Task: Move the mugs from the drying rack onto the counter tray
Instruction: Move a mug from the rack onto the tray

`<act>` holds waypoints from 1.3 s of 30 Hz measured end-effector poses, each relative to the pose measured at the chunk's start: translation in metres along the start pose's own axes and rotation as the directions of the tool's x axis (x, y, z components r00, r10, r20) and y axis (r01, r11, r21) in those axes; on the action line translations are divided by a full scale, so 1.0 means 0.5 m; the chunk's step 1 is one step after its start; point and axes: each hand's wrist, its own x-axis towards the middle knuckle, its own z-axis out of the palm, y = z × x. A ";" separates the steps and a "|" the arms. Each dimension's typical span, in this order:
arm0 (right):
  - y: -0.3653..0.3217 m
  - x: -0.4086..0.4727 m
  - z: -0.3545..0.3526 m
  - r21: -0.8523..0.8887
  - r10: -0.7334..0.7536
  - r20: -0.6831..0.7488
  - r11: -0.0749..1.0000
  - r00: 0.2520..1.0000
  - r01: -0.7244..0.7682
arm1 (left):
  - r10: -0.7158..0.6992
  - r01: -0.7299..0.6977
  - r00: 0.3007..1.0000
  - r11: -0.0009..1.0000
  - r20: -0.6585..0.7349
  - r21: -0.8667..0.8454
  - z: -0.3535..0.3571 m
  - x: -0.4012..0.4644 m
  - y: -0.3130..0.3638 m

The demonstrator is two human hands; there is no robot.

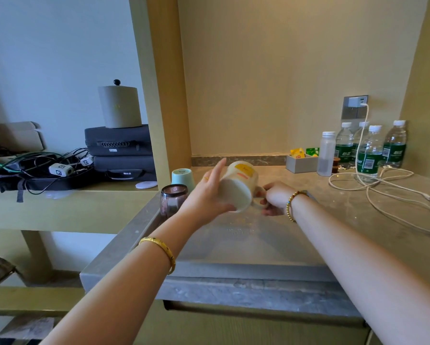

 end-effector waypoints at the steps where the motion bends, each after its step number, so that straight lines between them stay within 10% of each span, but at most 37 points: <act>1: -0.003 0.001 -0.005 0.008 0.024 0.009 1.000 1.000 -0.024 | 0.020 -0.021 0.999 1.000 -0.049 -0.018 -0.005 -0.003 0.004; 10: 0.012 -0.016 0.008 0.132 0.173 0.188 0.971 0.967 -0.200 | 0.155 -0.195 0.980 0.892 0.128 0.408 0.019 -0.033 0.000; 24: -0.009 -0.019 -0.006 0.225 -0.100 0.211 0.973 0.972 0.051 | -0.112 0.094 0.975 0.991 0.194 0.098 -0.016 0.053 0.003; 29: 0.008 -0.007 -0.010 -0.070 -0.191 0.056 0.978 0.980 0.194 | -0.176 0.180 0.980 0.983 0.097 -0.033 0.005 0.069 -0.006; 34: 0.026 0.011 -0.013 -0.023 -0.174 0.030 0.984 0.984 0.175 | -0.151 0.150 0.988 0.987 0.013 0.064 0.039 0.075 -0.012; 39: 0.015 0.036 -0.003 -0.387 -0.197 -0.068 0.909 0.978 0.157 | -0.153 0.130 0.987 0.945 0.053 0.300 0.023 0.096 -0.022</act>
